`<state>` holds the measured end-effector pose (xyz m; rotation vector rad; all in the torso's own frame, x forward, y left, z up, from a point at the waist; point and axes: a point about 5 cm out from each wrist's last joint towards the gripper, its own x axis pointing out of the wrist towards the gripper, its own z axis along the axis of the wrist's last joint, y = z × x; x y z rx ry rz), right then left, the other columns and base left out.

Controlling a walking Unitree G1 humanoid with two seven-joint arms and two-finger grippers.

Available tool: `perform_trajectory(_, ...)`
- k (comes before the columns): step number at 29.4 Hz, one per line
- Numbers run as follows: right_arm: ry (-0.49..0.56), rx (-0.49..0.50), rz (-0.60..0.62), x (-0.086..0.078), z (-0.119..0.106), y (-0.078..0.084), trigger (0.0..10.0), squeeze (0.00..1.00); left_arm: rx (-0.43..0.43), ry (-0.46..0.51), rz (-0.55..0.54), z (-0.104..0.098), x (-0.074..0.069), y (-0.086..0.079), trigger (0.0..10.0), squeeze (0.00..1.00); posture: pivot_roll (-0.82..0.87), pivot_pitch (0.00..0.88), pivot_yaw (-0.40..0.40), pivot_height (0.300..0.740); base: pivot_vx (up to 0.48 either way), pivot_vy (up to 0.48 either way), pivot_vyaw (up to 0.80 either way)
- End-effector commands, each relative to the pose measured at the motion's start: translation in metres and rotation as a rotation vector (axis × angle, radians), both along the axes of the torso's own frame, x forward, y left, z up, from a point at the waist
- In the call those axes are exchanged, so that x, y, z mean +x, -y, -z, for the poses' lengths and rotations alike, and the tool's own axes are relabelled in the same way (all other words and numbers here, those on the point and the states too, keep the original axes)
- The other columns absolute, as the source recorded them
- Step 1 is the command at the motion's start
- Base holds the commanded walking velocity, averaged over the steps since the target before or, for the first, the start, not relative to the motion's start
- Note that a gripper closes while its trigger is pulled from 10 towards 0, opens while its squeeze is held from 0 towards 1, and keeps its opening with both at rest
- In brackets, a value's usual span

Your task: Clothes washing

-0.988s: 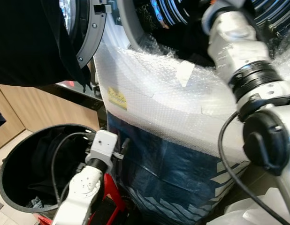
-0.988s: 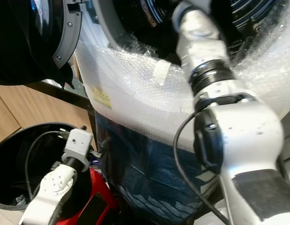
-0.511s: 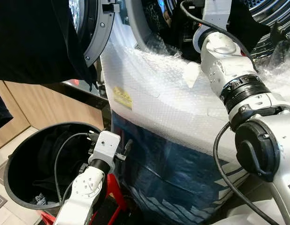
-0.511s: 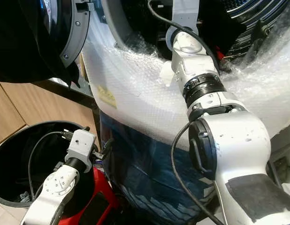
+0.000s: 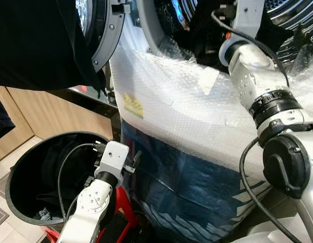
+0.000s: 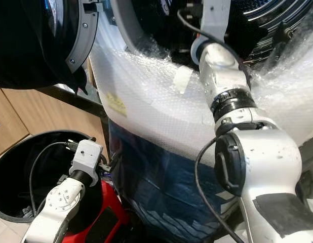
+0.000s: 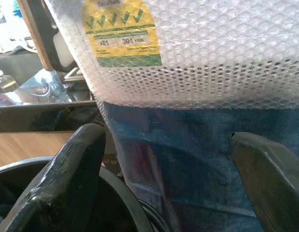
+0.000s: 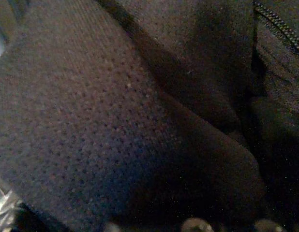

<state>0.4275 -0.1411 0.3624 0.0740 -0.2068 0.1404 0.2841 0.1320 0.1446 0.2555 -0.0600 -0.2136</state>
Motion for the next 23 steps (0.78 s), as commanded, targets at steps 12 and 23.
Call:
perform_trajectory(12, 0.038, 0.08, -0.091, -0.004, -0.002, 0.018, 10.0, 0.44, 0.009, 0.006, -0.004, -0.004, -0.001, -0.002, 10.0, 0.0, 0.04, 0.089, -0.043, 0.74, 0.0, 0.0, 0.0)
perform_trajectory(23, 0.122, 0.123, -0.127, -0.034, -0.018, 0.006, 10.0, 0.0, 0.014, 0.002, -0.001, -0.003, -0.002, -0.003, 10.0, 0.0, 0.02, 0.083, -0.04, 0.74, 0.0, 0.0, 0.0)
